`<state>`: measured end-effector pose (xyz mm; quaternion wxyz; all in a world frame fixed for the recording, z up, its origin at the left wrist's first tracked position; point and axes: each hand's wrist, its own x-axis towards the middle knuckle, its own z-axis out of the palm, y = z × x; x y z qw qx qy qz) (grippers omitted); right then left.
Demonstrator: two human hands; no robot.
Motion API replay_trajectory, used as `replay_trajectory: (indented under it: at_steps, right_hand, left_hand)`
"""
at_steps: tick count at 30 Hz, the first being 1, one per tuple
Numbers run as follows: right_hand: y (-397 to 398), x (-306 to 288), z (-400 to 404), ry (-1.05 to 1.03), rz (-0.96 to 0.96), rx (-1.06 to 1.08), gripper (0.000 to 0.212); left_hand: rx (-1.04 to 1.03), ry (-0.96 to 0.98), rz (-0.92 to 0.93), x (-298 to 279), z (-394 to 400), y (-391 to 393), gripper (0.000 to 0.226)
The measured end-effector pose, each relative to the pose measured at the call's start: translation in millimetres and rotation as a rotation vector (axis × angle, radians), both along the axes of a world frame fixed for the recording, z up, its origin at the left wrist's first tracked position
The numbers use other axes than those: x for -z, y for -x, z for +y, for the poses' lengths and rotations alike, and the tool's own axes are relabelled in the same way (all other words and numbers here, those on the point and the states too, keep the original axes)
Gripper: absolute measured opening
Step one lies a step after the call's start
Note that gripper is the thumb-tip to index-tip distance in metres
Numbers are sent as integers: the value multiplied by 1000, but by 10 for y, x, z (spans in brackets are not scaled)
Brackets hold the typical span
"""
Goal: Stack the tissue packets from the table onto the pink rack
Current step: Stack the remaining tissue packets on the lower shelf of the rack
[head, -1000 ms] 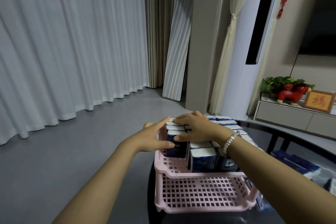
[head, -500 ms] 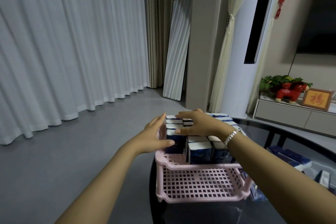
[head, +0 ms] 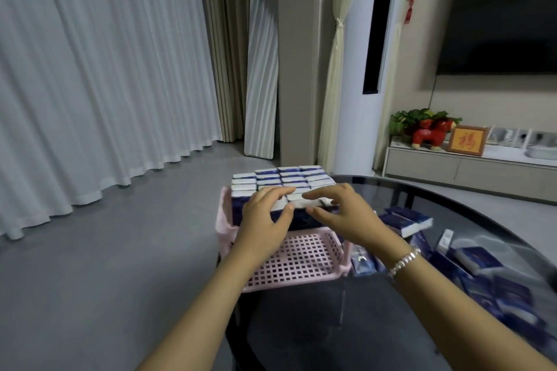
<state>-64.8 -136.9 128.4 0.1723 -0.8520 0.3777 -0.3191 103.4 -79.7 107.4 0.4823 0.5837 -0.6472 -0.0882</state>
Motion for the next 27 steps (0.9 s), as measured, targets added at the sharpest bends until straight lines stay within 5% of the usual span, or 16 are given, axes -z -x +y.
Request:
replay_trajectory:
  at_steps: [22,27]
  right_hand:
    - [2288,1401,693,-162,-26,483,24]
    - [2532,1623,866,-29,-3,608,25]
  left_hand:
    - [296,-404,76,1215,11,2267,24]
    - [251,-612,23,1475,-23,2455,48]
